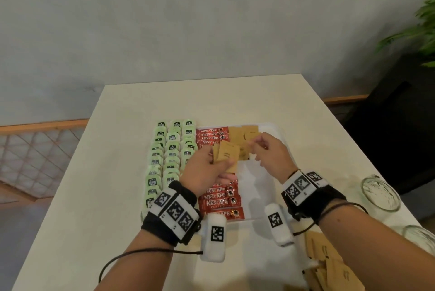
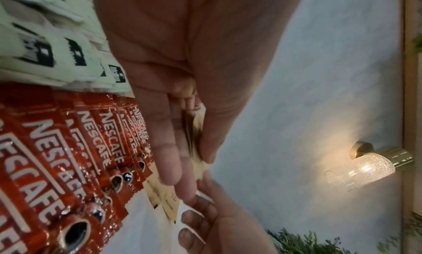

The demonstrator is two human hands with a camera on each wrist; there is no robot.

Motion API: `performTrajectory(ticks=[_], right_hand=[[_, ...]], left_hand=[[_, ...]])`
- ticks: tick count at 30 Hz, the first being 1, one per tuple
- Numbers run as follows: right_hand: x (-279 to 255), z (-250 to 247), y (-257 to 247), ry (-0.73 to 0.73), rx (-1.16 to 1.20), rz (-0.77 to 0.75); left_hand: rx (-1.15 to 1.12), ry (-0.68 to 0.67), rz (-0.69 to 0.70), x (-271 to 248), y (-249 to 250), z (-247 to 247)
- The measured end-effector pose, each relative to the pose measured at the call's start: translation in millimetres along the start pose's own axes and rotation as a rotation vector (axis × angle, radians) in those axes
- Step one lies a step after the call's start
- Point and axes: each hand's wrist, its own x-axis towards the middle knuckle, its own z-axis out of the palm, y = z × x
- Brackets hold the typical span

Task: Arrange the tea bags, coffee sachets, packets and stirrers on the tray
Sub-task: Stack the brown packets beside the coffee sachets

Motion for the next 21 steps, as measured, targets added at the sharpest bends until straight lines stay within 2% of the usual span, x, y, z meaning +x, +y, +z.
performTrajectory(ticks=[3, 6, 8, 16, 21], right_hand=[[-18, -9, -17, -0.119, 0.141, -0.047], [-30, -17, -30, -0.261, 0.133, -0.093], [-35, -21, -33, -0.301, 0.116, -0.106], [-59, -49, -36, -0.208, 0.207, -0.087], [-79, -58, -36, -0.147, 0.435, 0.027]], left_hand=[[0.044, -0.033, 0.016, -3, 2, 7], [0.099, -0.072, 0.038, -7, 3, 15], [0.135, -0.104, 0.043, -11, 4, 21], [0.083, -0.137, 0.051, -32, 11, 25], [0.025, -0.185, -0.008, -43, 13, 31]])
